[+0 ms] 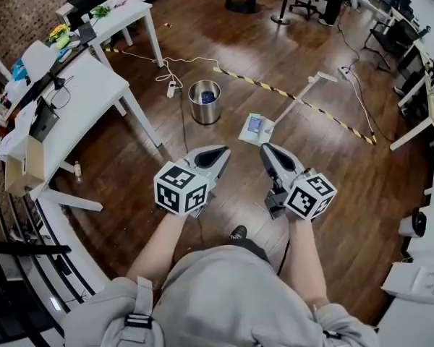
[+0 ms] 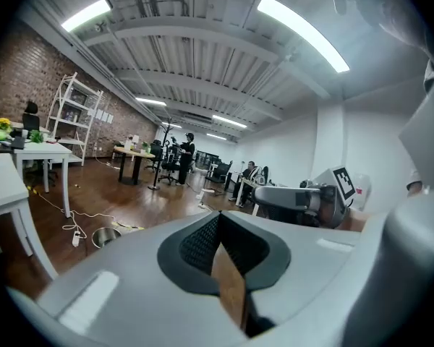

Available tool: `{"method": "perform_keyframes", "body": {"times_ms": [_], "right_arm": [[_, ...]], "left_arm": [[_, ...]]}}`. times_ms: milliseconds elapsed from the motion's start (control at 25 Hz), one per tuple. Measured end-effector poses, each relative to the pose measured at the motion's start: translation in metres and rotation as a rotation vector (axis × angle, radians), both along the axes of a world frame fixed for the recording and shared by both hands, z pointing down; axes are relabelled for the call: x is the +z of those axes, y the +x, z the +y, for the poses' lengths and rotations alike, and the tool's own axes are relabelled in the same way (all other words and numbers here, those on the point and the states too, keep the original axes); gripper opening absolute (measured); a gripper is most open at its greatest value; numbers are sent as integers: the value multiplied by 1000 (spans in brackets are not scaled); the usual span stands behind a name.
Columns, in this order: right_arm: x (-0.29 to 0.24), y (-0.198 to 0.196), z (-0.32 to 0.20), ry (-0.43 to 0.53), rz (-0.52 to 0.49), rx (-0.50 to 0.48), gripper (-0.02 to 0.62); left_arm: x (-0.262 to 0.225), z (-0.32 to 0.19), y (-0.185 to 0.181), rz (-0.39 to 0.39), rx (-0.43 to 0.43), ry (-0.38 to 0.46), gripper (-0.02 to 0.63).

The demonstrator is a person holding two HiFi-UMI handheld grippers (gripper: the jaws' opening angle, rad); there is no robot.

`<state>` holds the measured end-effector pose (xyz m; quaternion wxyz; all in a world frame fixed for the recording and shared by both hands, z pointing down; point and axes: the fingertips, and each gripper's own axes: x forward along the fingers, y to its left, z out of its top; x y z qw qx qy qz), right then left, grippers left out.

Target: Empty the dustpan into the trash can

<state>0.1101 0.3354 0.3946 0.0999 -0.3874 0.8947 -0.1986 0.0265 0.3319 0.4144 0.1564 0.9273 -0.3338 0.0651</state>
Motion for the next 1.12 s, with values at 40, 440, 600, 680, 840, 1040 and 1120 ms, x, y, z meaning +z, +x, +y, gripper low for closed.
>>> {"method": "perform_keyframes", "body": {"times_ms": [40,440,600,680,840,1040,1120], "right_arm": [[1,20,-1,-4,0,18,0],[4,139,-27,-2,-35,182,0],[1,164,-45,11,-2,227,0],[2,171,-58,10,8,245,0],[5,174,-98,7,33,278,0],[8,181,-167,3,78,307,0],[12,186,-199,-3,99,325,0]], "left_arm": [[0,-2,20,1,19,-4,5],[1,-25,132,-48,157,3,5],[1,-41,154,-40,170,6,5],[2,-53,160,-31,176,7,5],[9,-94,166,-8,188,0,5],[18,-168,171,0,217,-5,5],[20,-201,172,12,233,-7,5]]}}
